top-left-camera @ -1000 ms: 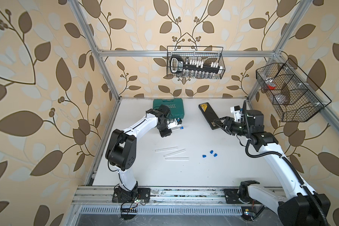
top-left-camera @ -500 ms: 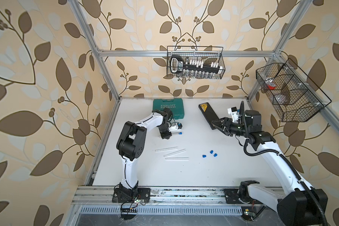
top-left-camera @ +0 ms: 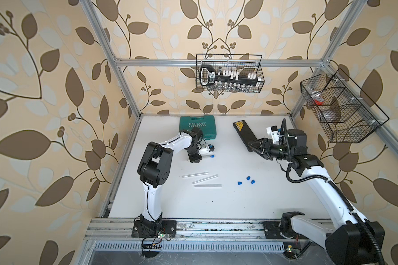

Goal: Insert stoppers into test tubes
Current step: Place the test tube at the center of the board.

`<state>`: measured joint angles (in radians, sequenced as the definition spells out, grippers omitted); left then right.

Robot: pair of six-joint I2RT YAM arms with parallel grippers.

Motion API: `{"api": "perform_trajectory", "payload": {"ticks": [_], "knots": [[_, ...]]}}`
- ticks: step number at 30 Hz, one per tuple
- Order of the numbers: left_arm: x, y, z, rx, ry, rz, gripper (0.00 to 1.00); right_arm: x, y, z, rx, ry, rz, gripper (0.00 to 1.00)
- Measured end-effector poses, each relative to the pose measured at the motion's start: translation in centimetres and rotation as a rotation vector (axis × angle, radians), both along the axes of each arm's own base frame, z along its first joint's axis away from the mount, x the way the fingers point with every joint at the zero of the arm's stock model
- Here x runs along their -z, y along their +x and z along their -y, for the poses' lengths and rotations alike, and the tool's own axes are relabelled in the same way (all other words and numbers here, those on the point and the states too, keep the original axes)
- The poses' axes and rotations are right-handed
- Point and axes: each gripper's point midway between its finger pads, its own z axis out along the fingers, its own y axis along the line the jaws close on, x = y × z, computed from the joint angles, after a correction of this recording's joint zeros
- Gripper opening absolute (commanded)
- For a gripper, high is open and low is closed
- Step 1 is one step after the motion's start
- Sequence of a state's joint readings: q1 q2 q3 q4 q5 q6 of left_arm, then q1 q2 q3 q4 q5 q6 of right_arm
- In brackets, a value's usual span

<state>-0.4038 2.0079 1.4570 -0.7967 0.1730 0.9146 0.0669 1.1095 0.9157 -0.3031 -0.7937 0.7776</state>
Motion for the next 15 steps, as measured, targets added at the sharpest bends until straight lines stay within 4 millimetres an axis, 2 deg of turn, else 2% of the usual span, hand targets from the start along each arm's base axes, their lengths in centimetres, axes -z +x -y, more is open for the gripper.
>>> {"api": "perform_trajectory", "payload": {"ticks": [5,15], "knots": [[0.6,0.1,0.0,0.003,-0.004,0.008,0.09,0.0,0.0,0.0,-0.001,0.000,0.000,0.58],[1.3,0.7,0.0,-0.001,-0.012,0.026,0.18,0.0,0.0,0.0,-0.003,0.002,-0.001,0.58]]}}
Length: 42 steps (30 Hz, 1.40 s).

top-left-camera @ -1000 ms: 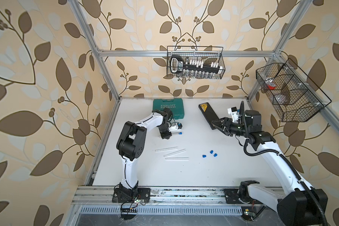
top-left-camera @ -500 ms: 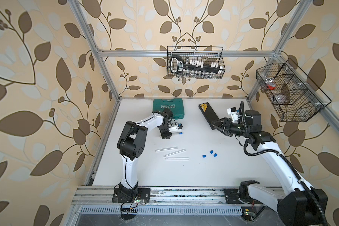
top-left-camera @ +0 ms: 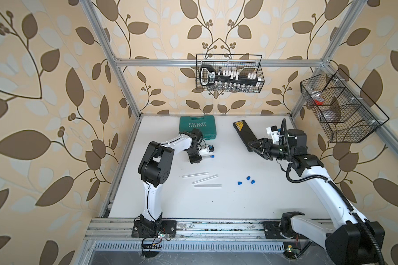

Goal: Insert stoppers into test tubes
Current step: Place the test tube at the center of the board, then pick up the test tube at the center of the board.

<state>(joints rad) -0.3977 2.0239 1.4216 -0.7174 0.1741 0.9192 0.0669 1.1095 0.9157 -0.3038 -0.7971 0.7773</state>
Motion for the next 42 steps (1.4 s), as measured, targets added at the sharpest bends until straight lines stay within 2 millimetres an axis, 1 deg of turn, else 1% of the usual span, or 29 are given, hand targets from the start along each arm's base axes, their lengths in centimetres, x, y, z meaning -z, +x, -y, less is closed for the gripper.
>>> {"api": "perform_trajectory", "payload": {"ticks": [5,17,20,24,26,29,33,34,36,37,39,40,42], "knots": [[0.0,0.2,0.1,0.001,-0.004,0.010,0.23,0.0,0.0,0.0,0.000,0.000,0.000,0.58],[0.0,0.6,0.2,-0.002,-0.010,0.026,0.29,-0.1,-0.1,-0.1,-0.007,0.004,0.000,0.57],[-0.1,0.7,0.3,-0.004,-0.015,0.031,0.33,-0.1,-0.1,-0.1,-0.011,0.006,0.000,0.58],[-0.6,0.7,0.5,-0.004,-0.030,0.038,0.36,-0.1,-0.2,-0.2,-0.015,0.005,0.002,0.58],[-1.6,0.3,0.6,-0.002,-0.054,0.049,0.37,0.1,-0.2,-0.2,-0.017,-0.001,-0.002,0.58],[-4.3,-0.6,0.8,0.004,-0.099,0.090,0.36,0.4,-0.3,-0.1,-0.016,-0.010,-0.009,0.58],[-9.6,-1.6,1.4,0.025,-0.207,0.197,0.34,0.7,-0.2,0.0,-0.018,-0.022,-0.009,0.58],[-11.0,-2.2,1.6,0.037,-0.245,0.230,0.33,0.8,-0.1,0.0,-0.018,-0.028,-0.007,0.58],[-12.8,-3.8,1.7,0.061,-0.309,0.273,0.33,1.1,0.0,0.1,-0.018,-0.041,-0.007,0.58],[-13.5,-4.9,1.6,0.072,-0.341,0.293,0.33,1.3,0.1,0.1,-0.018,-0.050,-0.006,0.58],[-13.9,-7.1,1.3,0.090,-0.383,0.304,0.32,1.4,0.2,0.2,-0.021,-0.067,-0.001,0.59],[-13.8,-8.0,1.2,0.098,-0.395,0.302,0.32,1.3,0.3,0.3,-0.023,-0.075,0.008,0.59],[-13.1,-9.1,0.8,0.107,-0.395,0.292,0.32,1.1,0.4,0.3,-0.028,-0.090,0.027,0.59]]}}
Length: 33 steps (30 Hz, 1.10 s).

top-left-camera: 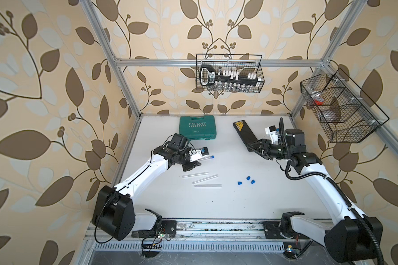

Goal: Insert stoppers into test tubes
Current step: Pick up the test tube at the center of the board.

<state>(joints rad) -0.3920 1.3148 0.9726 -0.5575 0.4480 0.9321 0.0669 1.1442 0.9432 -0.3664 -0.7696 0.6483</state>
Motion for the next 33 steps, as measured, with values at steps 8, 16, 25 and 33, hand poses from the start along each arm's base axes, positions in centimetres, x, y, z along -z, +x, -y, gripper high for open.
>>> {"api": "perform_trajectory", "payload": {"ticks": [8,16,25,33], "knots": [[4.3,-1.6,-1.8,0.038,0.130,-0.047,0.34,-0.3,0.1,0.0,-0.015,-0.025,0.038,0.59],[8.0,-0.7,-2.8,0.033,0.282,-0.113,0.34,-0.8,-0.2,0.0,-0.017,-0.026,0.057,0.59],[10.0,-0.8,-3.0,0.035,0.336,-0.158,0.35,-0.8,-0.2,0.0,-0.018,-0.025,0.058,0.59],[10.7,-0.5,-2.9,0.036,0.354,-0.165,0.35,-0.7,-0.4,-0.1,-0.025,-0.019,0.057,0.60]]}}
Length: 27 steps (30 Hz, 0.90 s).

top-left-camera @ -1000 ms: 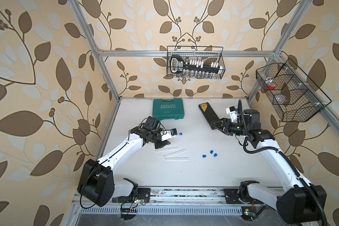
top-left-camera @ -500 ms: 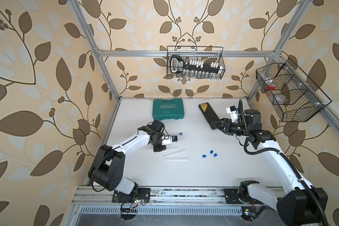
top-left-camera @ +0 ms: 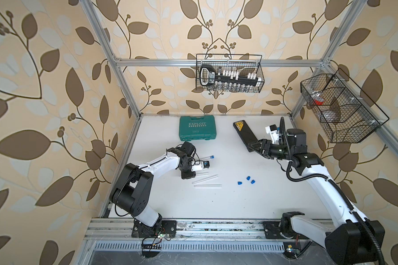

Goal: Insert stoppers into test tubes
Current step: Pick up the test tube at the center of the board.

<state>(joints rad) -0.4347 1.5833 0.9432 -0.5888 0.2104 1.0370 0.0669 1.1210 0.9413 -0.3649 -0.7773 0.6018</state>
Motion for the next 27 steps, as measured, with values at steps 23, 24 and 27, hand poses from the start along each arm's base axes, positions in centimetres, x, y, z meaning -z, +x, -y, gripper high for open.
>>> {"api": "perform_trajectory", "payload": {"ticks": [23,24,27], "knots": [[2.1,0.4,0.6,0.026,0.051,-0.046,0.32,-0.3,-0.4,-0.4,-0.030,0.020,0.001,0.60],[2.1,0.4,0.5,0.025,0.055,-0.046,0.31,-0.3,-0.4,-0.4,-0.030,0.020,0.001,0.59],[2.3,0.4,0.4,0.025,0.064,-0.048,0.30,-0.3,-0.4,-0.4,-0.031,0.021,0.001,0.59]]}}
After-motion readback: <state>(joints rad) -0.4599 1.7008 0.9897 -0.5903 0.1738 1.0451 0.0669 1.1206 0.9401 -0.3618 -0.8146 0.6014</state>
